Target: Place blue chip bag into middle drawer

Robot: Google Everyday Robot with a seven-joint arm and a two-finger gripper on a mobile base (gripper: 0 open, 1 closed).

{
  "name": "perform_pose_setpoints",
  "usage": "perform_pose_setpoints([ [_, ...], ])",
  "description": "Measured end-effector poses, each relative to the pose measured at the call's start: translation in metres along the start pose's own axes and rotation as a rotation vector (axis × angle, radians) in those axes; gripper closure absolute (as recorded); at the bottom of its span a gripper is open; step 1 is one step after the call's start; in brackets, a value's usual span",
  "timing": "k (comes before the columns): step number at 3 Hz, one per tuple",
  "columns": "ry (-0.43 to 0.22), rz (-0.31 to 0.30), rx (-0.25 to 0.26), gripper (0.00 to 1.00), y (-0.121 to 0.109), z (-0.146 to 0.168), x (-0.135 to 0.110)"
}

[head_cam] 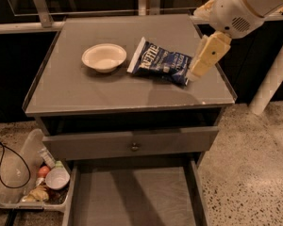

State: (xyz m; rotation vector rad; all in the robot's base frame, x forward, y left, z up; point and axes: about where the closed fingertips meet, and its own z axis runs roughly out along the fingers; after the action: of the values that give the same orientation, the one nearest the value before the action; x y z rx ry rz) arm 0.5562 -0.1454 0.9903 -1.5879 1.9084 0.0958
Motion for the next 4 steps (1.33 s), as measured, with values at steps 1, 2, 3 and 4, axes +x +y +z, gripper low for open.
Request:
perform_pose_setpoints([
  [1, -0.095, 0.062, 0.019, 0.0, -0.036, 0.035, 0.003],
  [2, -0.154, 0.139, 0.012, 0.0, -0.064, 0.077, 0.014],
  [3, -0.147, 0.195, -0.021, 0.0, -0.074, 0.117, 0.029],
  [4, -0.114, 0.21, -0.063, 0.0, -0.074, 0.153, 0.034],
])
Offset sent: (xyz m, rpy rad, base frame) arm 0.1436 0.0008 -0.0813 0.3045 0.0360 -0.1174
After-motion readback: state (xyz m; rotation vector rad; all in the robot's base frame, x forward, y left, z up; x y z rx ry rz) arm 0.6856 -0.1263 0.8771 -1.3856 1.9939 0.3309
